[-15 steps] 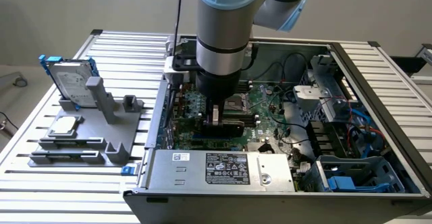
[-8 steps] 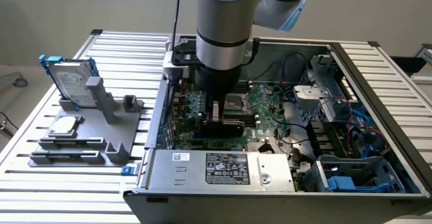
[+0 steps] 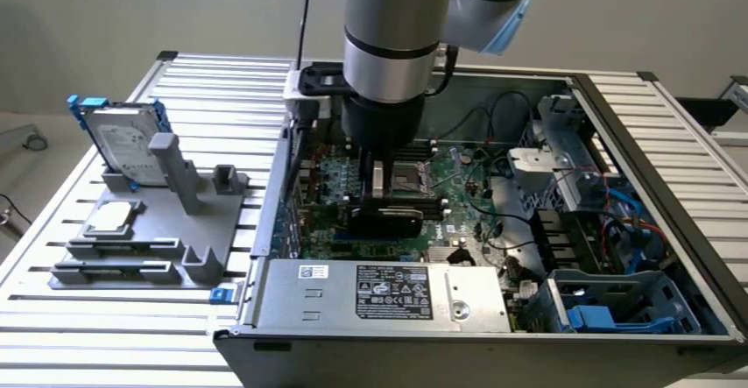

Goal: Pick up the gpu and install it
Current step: 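Insert the gpu into the slot, then press down on the gpu until it lock into place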

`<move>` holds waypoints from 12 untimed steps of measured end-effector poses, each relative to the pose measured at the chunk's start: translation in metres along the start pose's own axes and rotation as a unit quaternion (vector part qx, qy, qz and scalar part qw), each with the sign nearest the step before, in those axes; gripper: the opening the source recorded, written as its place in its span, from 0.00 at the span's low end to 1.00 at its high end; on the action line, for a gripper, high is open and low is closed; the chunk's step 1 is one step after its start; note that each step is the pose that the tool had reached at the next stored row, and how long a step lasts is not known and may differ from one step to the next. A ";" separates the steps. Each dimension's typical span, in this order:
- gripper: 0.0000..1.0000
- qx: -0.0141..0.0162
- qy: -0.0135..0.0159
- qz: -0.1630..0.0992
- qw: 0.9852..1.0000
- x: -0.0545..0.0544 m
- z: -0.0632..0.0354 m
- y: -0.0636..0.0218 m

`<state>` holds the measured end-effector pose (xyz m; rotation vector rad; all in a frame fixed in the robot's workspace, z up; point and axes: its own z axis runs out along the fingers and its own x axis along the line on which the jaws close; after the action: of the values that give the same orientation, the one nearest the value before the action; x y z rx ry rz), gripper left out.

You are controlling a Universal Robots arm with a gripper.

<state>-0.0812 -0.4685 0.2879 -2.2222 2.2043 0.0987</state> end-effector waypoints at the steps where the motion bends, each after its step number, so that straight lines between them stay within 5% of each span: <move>1: 0.31 0.000 0.000 0.000 1.000 0.000 -0.0043 0.0000; 6: 0.11 0.000 0.000 0.000 1.000 0.000 -0.0091 0.0001; 12: 0.11 -0.001 0.000 0.000 1.000 0.000 -0.0083 0.0001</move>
<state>-0.0809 -0.4685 0.2962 -2.2234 2.2056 0.1007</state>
